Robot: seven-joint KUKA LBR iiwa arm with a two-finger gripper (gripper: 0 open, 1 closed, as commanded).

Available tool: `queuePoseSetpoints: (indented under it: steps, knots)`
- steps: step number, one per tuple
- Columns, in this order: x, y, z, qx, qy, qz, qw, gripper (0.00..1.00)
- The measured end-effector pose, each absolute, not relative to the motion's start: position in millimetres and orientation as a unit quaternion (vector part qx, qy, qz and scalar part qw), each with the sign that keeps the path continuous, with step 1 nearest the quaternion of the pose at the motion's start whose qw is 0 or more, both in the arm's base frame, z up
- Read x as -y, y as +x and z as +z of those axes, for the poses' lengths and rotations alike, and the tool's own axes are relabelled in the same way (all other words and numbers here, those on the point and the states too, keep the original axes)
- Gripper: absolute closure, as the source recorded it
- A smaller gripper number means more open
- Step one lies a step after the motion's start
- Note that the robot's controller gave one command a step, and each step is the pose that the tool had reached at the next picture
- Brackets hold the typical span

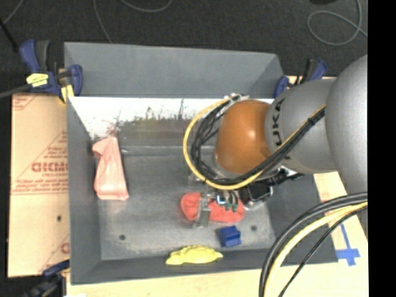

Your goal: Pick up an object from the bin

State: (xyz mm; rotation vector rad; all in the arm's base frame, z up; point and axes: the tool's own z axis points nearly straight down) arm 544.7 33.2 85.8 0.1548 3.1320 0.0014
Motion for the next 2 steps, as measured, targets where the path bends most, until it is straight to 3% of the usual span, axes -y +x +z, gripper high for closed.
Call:
queuePoseSetpoints:
  steps: [1,2]
  knots:
    - [27.7,501.1,79.7,-0.998,0.059,0.000,0.003,1.00]
    - [27.3,501.3,79.7,-0.998,0.059,0.000,0.003,1.00]
